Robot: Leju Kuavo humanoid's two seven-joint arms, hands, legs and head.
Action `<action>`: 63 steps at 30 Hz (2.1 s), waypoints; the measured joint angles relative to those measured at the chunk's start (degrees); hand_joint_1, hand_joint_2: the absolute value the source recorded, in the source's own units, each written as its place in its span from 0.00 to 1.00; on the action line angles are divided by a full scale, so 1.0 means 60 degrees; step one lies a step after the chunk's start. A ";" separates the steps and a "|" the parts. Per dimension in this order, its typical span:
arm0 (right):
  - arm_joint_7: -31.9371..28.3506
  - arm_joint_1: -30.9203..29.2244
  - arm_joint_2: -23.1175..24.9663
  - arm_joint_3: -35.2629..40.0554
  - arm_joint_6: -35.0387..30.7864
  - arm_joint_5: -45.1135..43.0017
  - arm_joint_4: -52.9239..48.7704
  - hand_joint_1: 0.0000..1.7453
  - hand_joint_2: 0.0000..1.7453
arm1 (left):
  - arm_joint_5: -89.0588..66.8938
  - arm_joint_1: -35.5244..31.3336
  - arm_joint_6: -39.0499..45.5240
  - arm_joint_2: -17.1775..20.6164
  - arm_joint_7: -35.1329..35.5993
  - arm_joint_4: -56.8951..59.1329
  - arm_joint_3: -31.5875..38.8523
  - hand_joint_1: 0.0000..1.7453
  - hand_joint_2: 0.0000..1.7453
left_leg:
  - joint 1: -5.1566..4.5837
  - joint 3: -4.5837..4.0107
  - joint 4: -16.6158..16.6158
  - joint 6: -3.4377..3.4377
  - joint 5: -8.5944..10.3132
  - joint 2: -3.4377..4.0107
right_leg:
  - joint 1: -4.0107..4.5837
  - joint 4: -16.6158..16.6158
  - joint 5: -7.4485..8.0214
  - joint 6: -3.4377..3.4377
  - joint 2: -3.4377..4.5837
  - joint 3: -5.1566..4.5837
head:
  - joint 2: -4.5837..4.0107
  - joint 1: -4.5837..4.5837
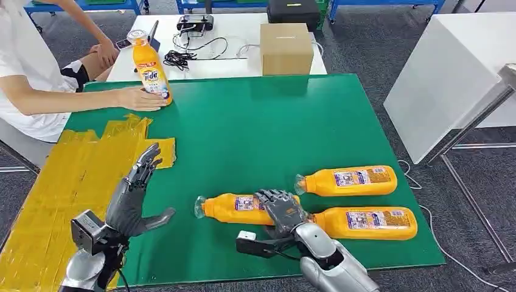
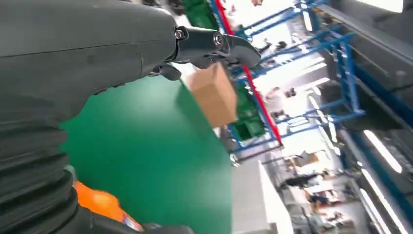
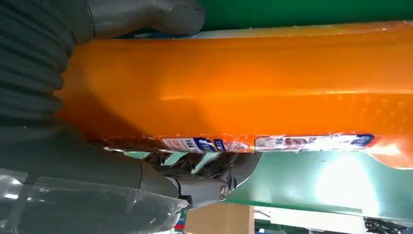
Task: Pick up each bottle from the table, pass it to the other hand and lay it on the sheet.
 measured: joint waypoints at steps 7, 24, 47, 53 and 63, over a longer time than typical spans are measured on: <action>-0.0004 -0.0267 0.0153 0.0015 0.0000 0.0007 0.0419 1.00 1.00 | 0.0029 0.0000 0.0011 -0.0040 -0.0029 -0.0251 -0.0218 0.00 1.00 | 0.0001 0.0051 0.0000 -0.0001 -0.0002 -0.0001 | 0.0002 0.0001 -0.0001 0.0001 0.0001 0.0051 | 0.0000 0.0000; -0.0154 -0.0056 0.0507 -0.0624 -0.1488 -0.0555 0.0403 1.00 1.00 | 0.0069 -0.0006 0.0025 -0.0073 0.0033 -0.0353 -0.0444 0.00 1.00 | 0.0000 0.0058 0.0002 0.0000 0.0000 -0.0014 | 0.0000 0.0002 -0.0009 0.0010 -0.0011 0.0087 | 0.0000 0.0004; -0.4294 0.1892 0.2327 -0.3340 -0.5508 -0.5070 -0.3060 1.00 1.00 | 0.3092 -0.0210 0.0288 -0.0397 0.1894 -0.0058 -0.1661 0.00 1.00 | -0.0001 -0.0111 0.0008 0.0013 0.0013 -0.0014 | -0.0001 0.0009 -0.0005 0.0016 -0.0018 0.0013 | 0.0000 0.0003; -0.4688 0.1871 0.2495 -0.3111 -0.5399 -0.5384 -0.3232 1.00 1.00 | 0.3759 -0.0575 0.0266 -0.0477 0.2182 0.0372 -0.1730 0.00 1.00 | -0.0001 -0.0117 0.0007 0.0013 0.0013 -0.0016 | 0.0000 0.0009 -0.0005 0.0015 -0.0019 0.0009 | 0.0000 -0.0004; -0.4564 0.1564 0.2579 -0.2375 -0.4921 -0.4972 -0.2823 1.00 1.00 | 0.4069 -0.0885 0.0339 -0.0535 0.2248 0.0740 -0.1934 0.00 1.00 | -0.0001 -0.0132 0.0007 0.0013 0.0014 -0.0014 | 0.0001 0.0010 -0.0005 0.0015 -0.0018 -0.0007 | 0.0000 0.0000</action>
